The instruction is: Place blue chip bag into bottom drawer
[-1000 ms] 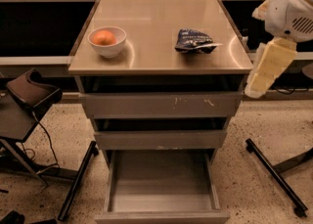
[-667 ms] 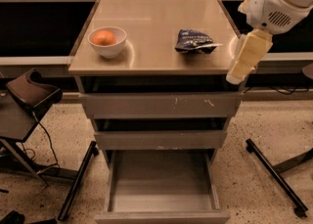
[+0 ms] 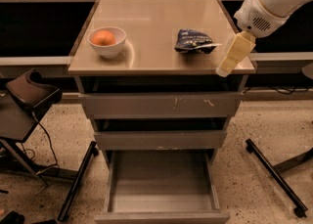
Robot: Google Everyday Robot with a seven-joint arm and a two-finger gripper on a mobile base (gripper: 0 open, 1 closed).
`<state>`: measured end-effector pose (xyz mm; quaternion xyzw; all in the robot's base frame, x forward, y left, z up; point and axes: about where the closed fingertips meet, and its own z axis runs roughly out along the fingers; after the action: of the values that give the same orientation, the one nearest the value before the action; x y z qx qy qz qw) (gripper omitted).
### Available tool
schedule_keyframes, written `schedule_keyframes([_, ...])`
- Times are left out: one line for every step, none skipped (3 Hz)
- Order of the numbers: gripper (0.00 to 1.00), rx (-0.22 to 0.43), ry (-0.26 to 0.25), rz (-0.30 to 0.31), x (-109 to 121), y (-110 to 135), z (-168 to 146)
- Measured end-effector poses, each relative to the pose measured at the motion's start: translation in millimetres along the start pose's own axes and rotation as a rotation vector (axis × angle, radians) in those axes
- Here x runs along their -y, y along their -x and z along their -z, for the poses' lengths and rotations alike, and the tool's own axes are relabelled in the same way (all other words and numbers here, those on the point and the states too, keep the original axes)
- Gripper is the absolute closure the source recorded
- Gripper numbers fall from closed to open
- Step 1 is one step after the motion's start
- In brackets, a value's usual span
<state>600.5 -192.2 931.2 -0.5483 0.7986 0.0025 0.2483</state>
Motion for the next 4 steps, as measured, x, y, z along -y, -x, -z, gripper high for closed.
schedule_keyframes([0.0,0.019,0.025,-0.036,16,-4,-25])
schedule_keyframes([0.0,0.041,0.045,-0.017,27,15,-48])
schedule_keyframes([0.0,0.065,0.052,0.042,37,49,-64])
schedule_keyframes([0.0,0.065,0.052,0.041,37,49,-64])
